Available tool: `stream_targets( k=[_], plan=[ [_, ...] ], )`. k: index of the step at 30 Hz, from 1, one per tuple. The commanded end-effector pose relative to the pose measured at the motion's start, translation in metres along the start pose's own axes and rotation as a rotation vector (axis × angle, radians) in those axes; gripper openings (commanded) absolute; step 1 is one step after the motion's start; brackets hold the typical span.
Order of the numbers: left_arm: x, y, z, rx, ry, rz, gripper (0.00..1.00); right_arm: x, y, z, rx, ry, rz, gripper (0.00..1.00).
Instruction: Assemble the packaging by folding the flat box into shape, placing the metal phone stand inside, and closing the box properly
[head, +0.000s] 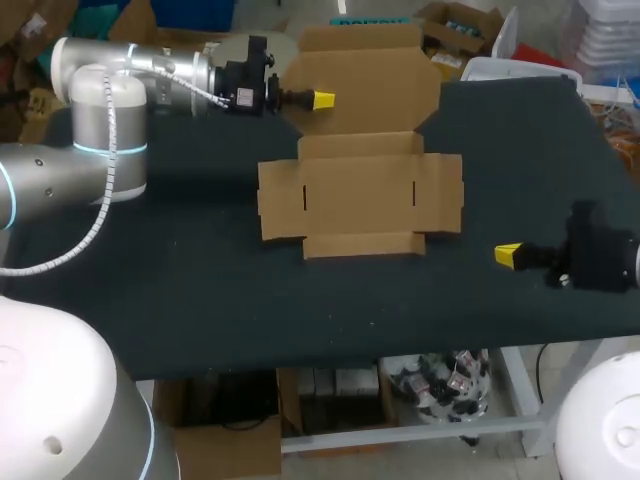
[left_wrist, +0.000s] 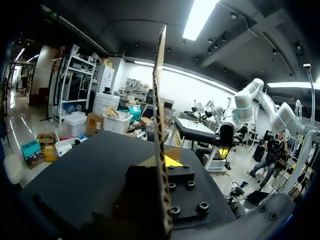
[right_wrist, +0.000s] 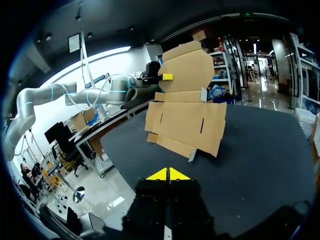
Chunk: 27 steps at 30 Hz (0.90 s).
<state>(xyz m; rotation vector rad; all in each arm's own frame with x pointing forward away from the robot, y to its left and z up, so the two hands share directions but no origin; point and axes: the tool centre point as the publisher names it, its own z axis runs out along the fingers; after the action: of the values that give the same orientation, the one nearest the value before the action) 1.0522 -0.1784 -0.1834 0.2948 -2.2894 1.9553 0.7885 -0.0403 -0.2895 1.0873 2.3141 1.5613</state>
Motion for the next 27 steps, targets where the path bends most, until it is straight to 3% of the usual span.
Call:
stream_targets(
  k=[1,12,21,27],
  plan=[
    [0.010,-0.004,-0.003,0.000,-0.040,0.015,0.00,0.000,0.000,-0.001,-0.003,0.003,0.000,0.00],
    [0.015,0.005,-0.011,0.054,-0.042,0.105,0.00,0.000,0.000,-0.001,-0.003,0.003,0.000,0.00],
    [0.033,-0.018,-0.017,0.069,-0.021,0.098,0.00,0.000,0.000,-0.001,-0.003,0.003,0.000,0.00],
    [0.050,-0.020,-0.017,0.051,-0.026,0.093,0.00,0.000,0.000,-0.001,-0.003,0.003,0.000,0.00]
  ],
)
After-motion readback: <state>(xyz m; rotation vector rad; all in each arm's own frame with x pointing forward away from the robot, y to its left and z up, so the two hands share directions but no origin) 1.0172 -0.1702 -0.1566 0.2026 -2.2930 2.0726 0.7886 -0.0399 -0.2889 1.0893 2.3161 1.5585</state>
